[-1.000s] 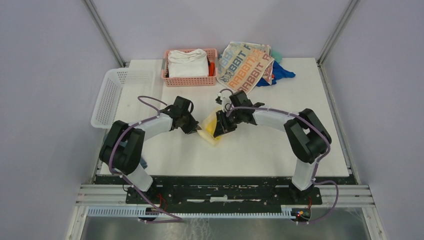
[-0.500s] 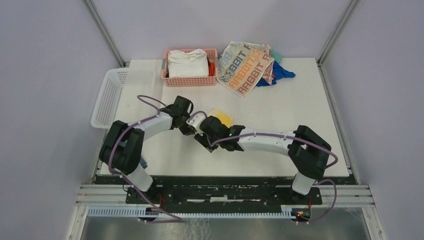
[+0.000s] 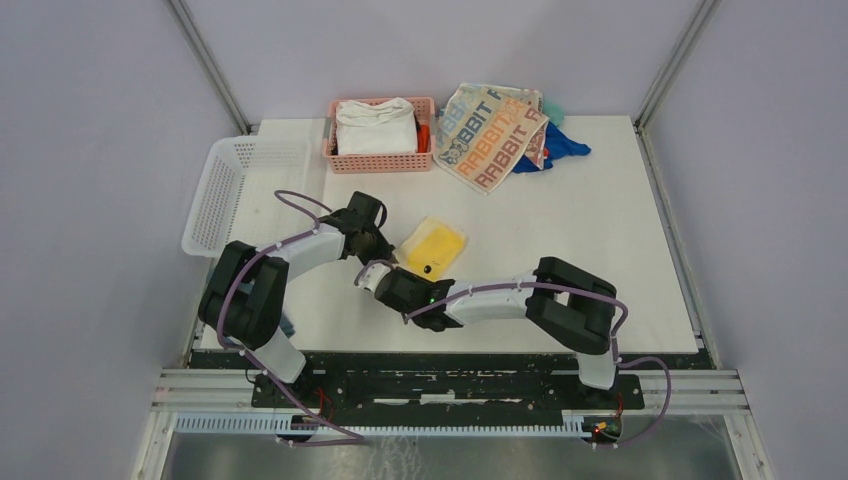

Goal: Roll the towels
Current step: Roll the towel at the center of the board.

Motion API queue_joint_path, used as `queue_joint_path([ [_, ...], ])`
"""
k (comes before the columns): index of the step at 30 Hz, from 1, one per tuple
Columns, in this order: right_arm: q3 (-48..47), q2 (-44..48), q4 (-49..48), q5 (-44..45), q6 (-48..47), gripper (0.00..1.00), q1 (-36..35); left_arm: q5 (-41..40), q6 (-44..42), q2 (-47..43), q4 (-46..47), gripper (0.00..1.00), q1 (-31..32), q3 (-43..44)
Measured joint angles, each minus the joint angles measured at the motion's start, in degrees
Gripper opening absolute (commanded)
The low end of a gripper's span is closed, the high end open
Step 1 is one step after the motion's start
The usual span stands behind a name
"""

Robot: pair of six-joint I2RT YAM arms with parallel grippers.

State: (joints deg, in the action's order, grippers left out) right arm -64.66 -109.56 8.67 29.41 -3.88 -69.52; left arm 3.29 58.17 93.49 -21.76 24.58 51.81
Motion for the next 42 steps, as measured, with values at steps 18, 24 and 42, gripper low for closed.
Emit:
queue_joint_path([
  [18, -3.2, 3.5, 6.4, -32.9, 3.8, 0.01, 11.5, -1.4, 0.5, -15.1, 6.1, 0.51, -2.2, -10.6],
  [24, -3.5, 2.9, 5.9, -53.3, 9.9, 0.01, 20.1, -1.8, 0.7, -23.2, 10.1, 0.54, -3.9, -14.8],
  [42, 4.9, -7.5, -15.6, -79.5, 37.5, 0.01, 34.2, 6.4, 2.7, -24.7, 22.8, 0.54, -4.3, -25.6],
])
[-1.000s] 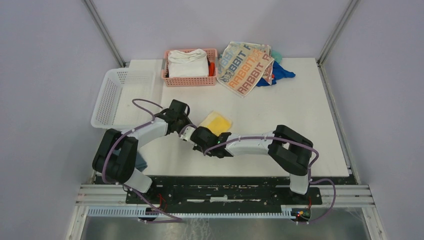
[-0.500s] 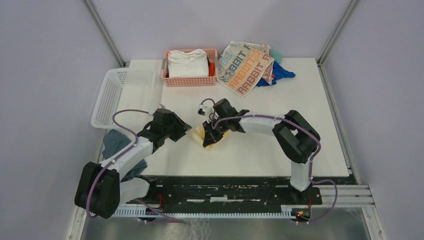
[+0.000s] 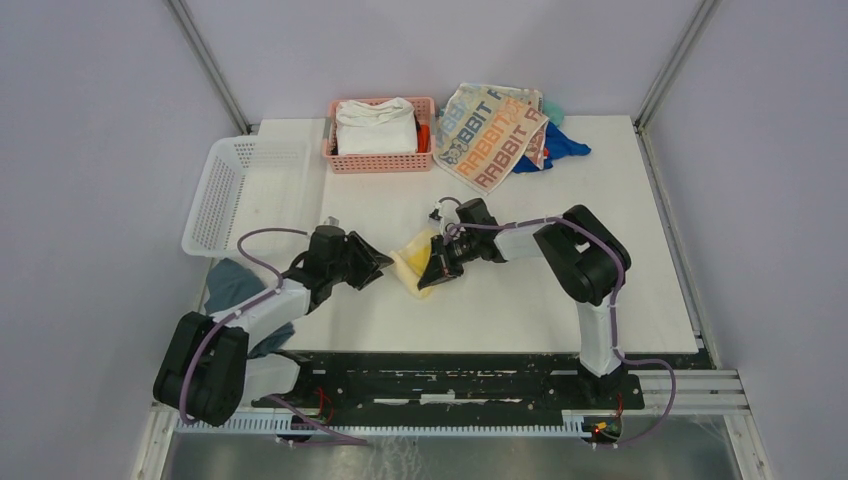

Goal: Roll the towels
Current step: Roll the towel at the center of the board.

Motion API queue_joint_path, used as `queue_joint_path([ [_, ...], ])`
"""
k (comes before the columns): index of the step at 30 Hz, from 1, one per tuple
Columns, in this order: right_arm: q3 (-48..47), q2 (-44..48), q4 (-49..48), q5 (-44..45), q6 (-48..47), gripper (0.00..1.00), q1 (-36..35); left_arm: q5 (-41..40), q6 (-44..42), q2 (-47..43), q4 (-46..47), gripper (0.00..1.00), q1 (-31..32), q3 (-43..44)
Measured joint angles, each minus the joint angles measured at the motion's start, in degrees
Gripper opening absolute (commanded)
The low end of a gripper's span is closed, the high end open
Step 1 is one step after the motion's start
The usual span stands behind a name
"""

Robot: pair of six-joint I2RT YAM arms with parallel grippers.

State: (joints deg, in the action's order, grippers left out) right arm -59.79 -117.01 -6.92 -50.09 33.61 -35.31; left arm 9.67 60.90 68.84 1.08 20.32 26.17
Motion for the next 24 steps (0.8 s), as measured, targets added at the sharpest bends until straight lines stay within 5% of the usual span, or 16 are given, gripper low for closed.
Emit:
queue_joint_path([
  [12, -1.1, -1.0, 2.3, -0.3, 1.5, 0.14, 0.8, 4.5, 0.7, 13.1, 9.1, 0.53, 0.0, 0.3],
  [24, -2.7, 8.0, 16.9, 14.5, -9.6, 0.5, -1.6, 4.5, 3.4, 18.1, 9.7, 0.52, 0.3, 4.0],
])
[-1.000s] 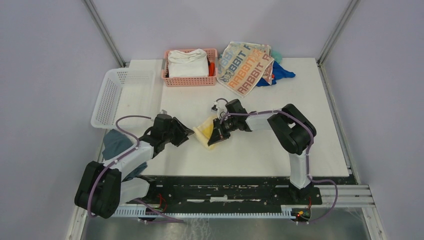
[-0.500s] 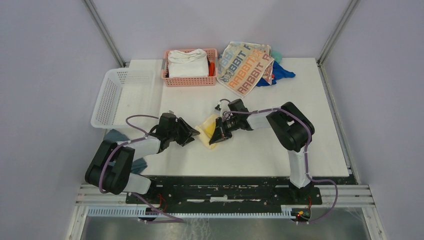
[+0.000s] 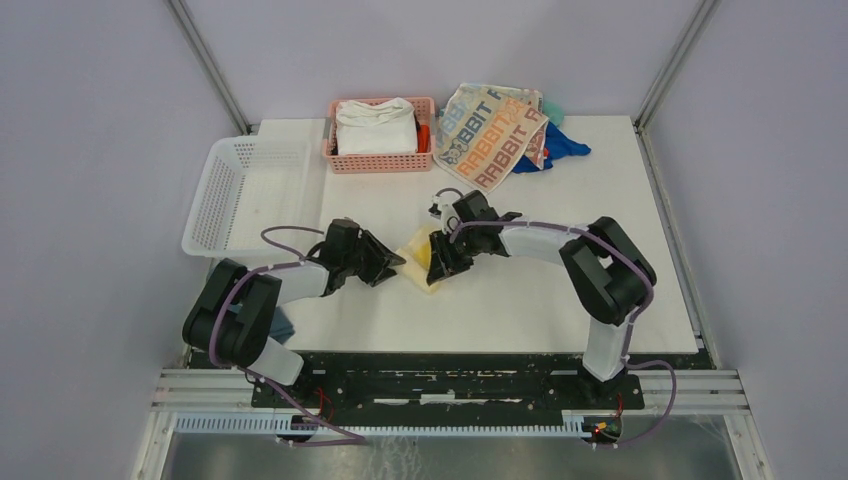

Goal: Roll the towels
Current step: Roll the towel at the center of the board.

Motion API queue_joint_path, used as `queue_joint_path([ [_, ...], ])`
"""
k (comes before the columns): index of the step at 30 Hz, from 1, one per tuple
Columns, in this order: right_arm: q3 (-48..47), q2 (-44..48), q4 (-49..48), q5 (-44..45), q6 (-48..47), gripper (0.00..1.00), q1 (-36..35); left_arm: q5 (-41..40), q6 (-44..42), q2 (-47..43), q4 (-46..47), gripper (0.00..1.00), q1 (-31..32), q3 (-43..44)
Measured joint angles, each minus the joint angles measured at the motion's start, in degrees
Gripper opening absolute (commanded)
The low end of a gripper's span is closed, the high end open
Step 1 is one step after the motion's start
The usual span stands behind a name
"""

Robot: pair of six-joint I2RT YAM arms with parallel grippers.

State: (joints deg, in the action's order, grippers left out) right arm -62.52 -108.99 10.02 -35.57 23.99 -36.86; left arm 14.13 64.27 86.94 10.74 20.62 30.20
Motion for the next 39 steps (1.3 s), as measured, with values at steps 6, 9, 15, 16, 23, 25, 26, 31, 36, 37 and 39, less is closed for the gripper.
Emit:
queue_joint_path([
  [6, -2.1, 8.5, 8.9, 17.0, -8.3, 0.62, -5.9, -1.2, 0.3, 0.6, -1.9, 0.51, 0.6, 1.6],
  [9, -3.2, 11.3, 10.8, 26.7, -12.7, 0.63, -11.6, -1.9, 0.3, 1.2, -2.6, 0.51, 1.1, 2.5],
  [15, -4.7, 11.5, 11.3, 39.6, -19.3, 0.63, -20.1, -2.6, 0.3, 1.4, -3.3, 0.51, 1.6, 3.1],
  [16, -5.0, 11.1, 11.4, 41.1, -20.1, 0.63, -20.9, -2.7, 0.3, 1.4, -3.4, 0.51, 1.6, 3.1],
  [23, -7.0, 4.4, 10.7, 48.1, -24.5, 0.62, -22.9, -3.3, 0.3, 1.4, -4.3, 0.51, 1.8, 3.6],
  [25, -7.2, 2.4, 10.9, 48.9, -25.4, 0.6, -23.1, -3.5, 0.3, 1.4, -4.4, 0.51, 2.0, 3.7],
  [26, -7.4, 1.3, 11.1, 49.3, -25.7, 0.6, -23.2, -3.6, 0.3, 1.4, -4.5, 0.51, 2.0, 3.7],
  [31, -8.9, -1.2, 11.6, 51.1, -27.1, 0.58, -24.0, -3.6, 0.3, 1.4, -4.7, 0.52, 2.0, 3.8],
  [36, -9.9, -2.0, 12.1, 52.7, -27.5, 0.6, -24.3, -3.7, 0.3, 1.4, -4.9, 0.52, 2.1, 3.9],
  [37, -9.9, -2.0, 12.2, 52.8, -27.5, 0.6, -24.4, -3.8, 0.3, 1.4, -4.9, 0.52, 2.2, 3.9],
  [39, -9.9, -1.7, 12.6, 52.9, -27.5, 0.61, -24.4, -3.9, 0.3, 1.4, -4.9, 0.52, 2.3, 4.0],
])
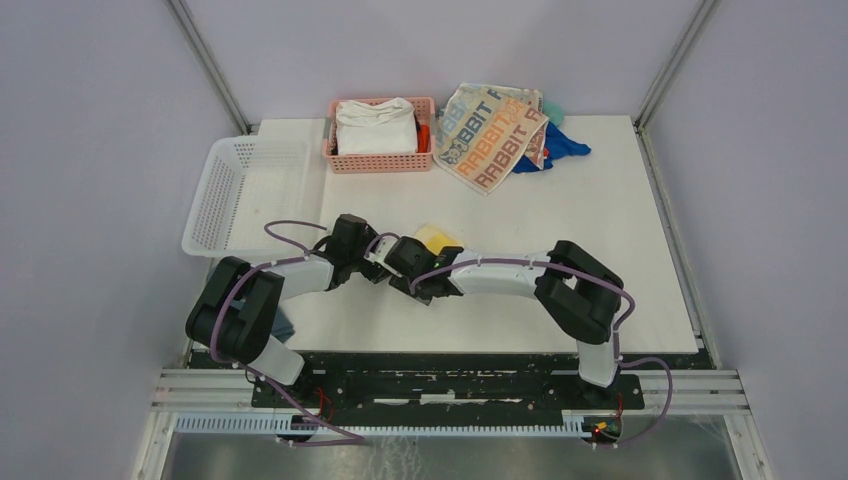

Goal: Roll the towels
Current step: Roll the towel at the center of the board.

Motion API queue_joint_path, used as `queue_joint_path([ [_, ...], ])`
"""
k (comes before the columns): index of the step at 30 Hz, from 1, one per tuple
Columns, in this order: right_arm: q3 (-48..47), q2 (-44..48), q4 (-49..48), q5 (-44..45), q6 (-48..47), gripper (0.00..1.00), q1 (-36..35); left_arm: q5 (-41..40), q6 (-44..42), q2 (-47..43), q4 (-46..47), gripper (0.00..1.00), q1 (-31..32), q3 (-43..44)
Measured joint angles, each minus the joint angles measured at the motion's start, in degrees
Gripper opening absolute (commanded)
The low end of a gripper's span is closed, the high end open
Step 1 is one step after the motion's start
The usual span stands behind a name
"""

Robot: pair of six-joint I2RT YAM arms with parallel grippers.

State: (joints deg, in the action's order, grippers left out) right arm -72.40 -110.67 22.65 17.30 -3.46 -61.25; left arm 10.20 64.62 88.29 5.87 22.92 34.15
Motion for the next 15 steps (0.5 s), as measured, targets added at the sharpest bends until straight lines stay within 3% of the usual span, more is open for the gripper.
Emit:
queue_joint_path([
  [8, -0.2, 5.7, 1.0, 0.4, -0.1, 0.6, -0.2, -0.2, 0.0, -0.1, -0.1, 0.52, 0.1, 0.0],
  [15, -0.8, 4.2, 0.3, 0.8, -0.4, 0.54, -1.2, -0.3, 0.0, -0.1, -0.2, 0.52, 0.1, 0.1],
])
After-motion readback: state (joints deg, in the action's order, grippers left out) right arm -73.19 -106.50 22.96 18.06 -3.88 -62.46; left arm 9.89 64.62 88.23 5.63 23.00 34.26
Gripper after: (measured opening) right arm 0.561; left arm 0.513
